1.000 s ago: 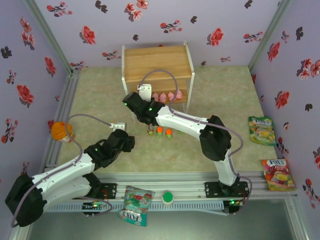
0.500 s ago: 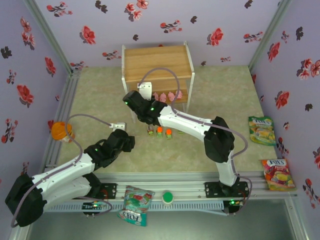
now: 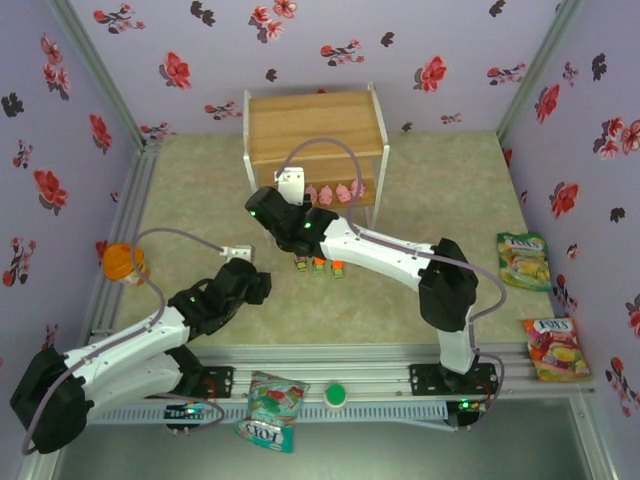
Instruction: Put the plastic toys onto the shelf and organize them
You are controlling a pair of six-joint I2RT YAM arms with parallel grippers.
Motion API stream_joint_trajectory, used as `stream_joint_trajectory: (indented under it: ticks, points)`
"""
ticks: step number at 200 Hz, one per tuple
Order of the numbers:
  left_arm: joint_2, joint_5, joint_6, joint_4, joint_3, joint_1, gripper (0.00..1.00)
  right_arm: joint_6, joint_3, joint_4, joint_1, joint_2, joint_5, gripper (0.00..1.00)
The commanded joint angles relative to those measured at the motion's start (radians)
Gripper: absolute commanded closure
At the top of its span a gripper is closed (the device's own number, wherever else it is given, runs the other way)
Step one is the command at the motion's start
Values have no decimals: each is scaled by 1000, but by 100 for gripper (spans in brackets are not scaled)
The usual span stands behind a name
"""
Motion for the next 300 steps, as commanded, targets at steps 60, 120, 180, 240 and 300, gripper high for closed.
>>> stream_joint_trajectory:
  ticks: [60,120,180,240,300]
  points:
    - [3,29,36,50,-12,5,37,7,-146,9,48,-150,86,55]
    - [25,30,43,64,-9,-9,31,44,-307,-27,68,-278,106,55]
    - [89,33,57,72,22,-33,26,115,-489,-76,64,-388,97,46]
    - [179,41,151,89,131,-36,20,179,-622,-87,2,-452,0,45]
    - [253,69,193,176,144,-36,16,218,-678,-92,-45,-446,-66,38]
